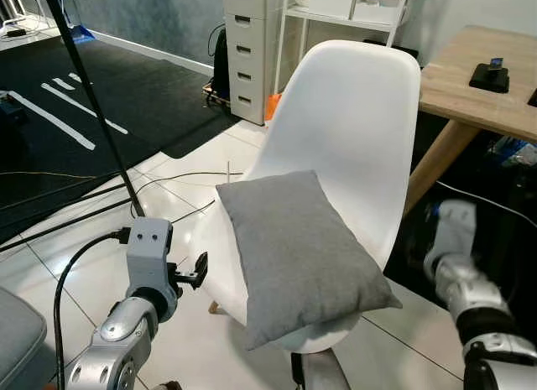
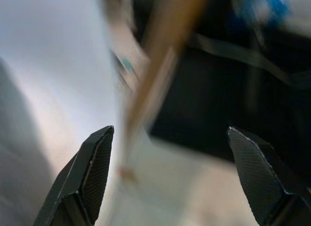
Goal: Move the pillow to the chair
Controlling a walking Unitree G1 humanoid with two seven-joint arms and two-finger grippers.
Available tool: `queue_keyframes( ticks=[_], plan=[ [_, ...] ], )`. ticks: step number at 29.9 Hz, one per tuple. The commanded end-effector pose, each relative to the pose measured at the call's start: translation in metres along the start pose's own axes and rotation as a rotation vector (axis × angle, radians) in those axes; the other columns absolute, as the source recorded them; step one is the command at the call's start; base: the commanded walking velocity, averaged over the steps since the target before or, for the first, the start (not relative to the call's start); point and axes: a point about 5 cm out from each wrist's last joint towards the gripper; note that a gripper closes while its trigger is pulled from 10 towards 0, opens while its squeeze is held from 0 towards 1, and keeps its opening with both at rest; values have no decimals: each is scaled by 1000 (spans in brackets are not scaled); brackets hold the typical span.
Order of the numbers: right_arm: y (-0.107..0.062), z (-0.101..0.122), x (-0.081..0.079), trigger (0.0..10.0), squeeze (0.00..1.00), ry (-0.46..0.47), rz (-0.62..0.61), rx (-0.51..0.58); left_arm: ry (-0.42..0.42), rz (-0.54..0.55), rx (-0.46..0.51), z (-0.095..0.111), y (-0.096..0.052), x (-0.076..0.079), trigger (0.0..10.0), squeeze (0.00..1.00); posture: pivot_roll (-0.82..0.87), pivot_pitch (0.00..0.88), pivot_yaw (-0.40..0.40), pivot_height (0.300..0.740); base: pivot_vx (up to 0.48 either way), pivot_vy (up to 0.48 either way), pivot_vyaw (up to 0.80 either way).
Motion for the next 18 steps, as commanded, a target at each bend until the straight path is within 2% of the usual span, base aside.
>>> queue_keyframes(
  ticks=[1,2,3,4,5,6,7,8,11,13,18],
  plan=[
    [-2,-1,-36,10000,0,71,205,0,-3,25,-22,-6,0,-2,10000,0,-171,103,-10,566,0,0,0],
    [-2,-1,-36,10000,0,71,205,0,-3,25,-22,-6,0,-2,10000,0,-171,103,-10,566,0,0,0],
    [-5,-2,-48,10000,0,68,270,5,-1,39,-22,-6,1,-4,10000,0,-170,99,-15,571,0,0,0],
    [-5,-2,-48,10000,0,68,270,5,-1,39,-22,-6,1,-4,10000,0,-170,99,-15,571,0,0,0],
    [-7,-3,-57,10000,0,71,321,1,1,50,-21,-6,1,-5,10000,0,-170,99,-15,576,0,0,0],
    [-7,-3,-57,10000,0,71,321,1,1,50,-21,-6,1,-5,10000,0,-170,99,-15,576,0,0,0],
    [-10,-9,-67,10000,0,64,372,-16,2,64,-22,-6,2,-7,10000,0,-168,93,-19,581,0,0,0],
    [-10,-9,-67,10000,0,64,372,-16,2,64,-22,-6,2,-7,10000,0,-168,93,-19,581,0,0,0],
    [-19,-33,-89,10000,0,57,487,-90,1,104,-29,-9,2,-10,10000,0,-167,83,-31,595,0,0,0],
    [-23,-45,-93,10000,0,45,505,-124,0,115,-39,-11,2,-10,10000,0,-167,80,-35,604,0,0,0],
    [-23,-51,-87,10000,0,21,500,-141,6,124,-64,-16,2,-10,10000,0,-169,75,-39,619,0,0,0]
  ],
)
Point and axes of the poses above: a point about 5 cm out from each wrist's last joint towards the gripper, its own y axis pointing out of the wrist towards the gripper, its own z axis along the axis of the wrist's last joint, x = y × z, and after that the axes turned 12 degrees about y, right-handed
